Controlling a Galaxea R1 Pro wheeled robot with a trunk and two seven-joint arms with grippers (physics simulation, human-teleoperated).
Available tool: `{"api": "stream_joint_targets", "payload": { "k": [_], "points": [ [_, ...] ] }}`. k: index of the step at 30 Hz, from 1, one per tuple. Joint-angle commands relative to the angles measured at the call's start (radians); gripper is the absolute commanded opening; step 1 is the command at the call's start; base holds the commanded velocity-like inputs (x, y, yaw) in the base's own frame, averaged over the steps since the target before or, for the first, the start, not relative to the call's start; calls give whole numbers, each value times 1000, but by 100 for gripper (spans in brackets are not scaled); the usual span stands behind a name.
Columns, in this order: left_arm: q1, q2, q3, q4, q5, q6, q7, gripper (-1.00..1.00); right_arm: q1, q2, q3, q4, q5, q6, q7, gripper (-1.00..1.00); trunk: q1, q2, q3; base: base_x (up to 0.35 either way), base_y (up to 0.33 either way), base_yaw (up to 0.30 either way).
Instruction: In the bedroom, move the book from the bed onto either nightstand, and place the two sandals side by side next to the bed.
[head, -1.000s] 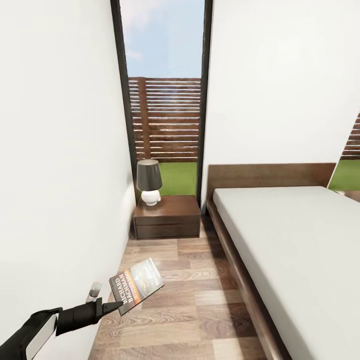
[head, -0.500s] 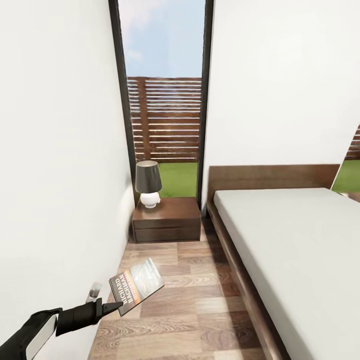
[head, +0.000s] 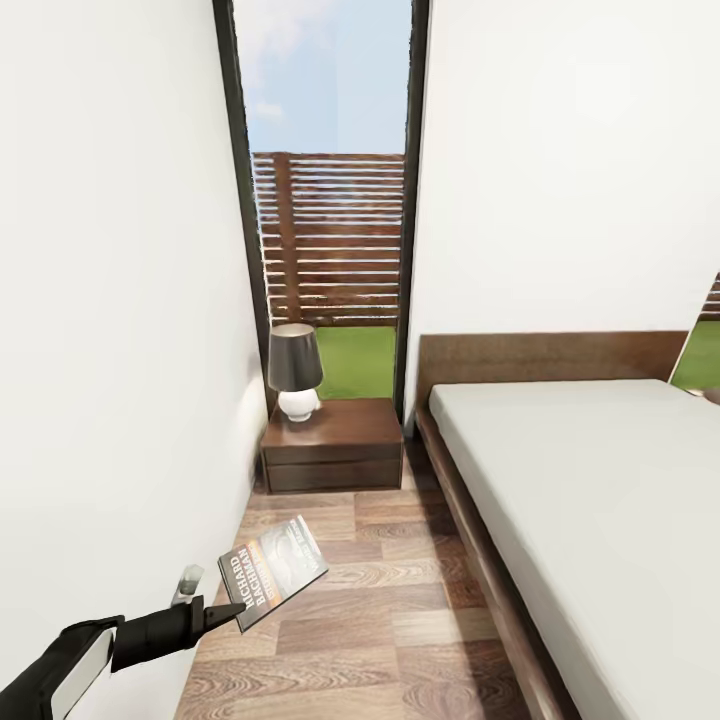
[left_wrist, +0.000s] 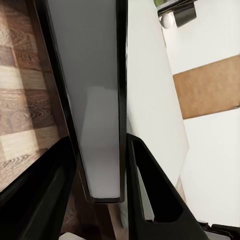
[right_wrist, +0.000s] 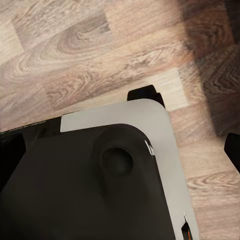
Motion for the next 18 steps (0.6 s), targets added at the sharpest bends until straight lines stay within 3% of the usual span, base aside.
{"api": "stream_joint_targets", "payload": {
  "k": [1,18],
  "points": [
    [-1,1,-5,0,9,8,0,-100,-2,0,8,4,-8,-5,6,100,0,-1,-1,161,0,0],
    [0,2,-4,0,9,8,0,-100,-2,0,8,4,-8,-5,6,100,0,-1,-1,160,-11,0]
  ]
}}
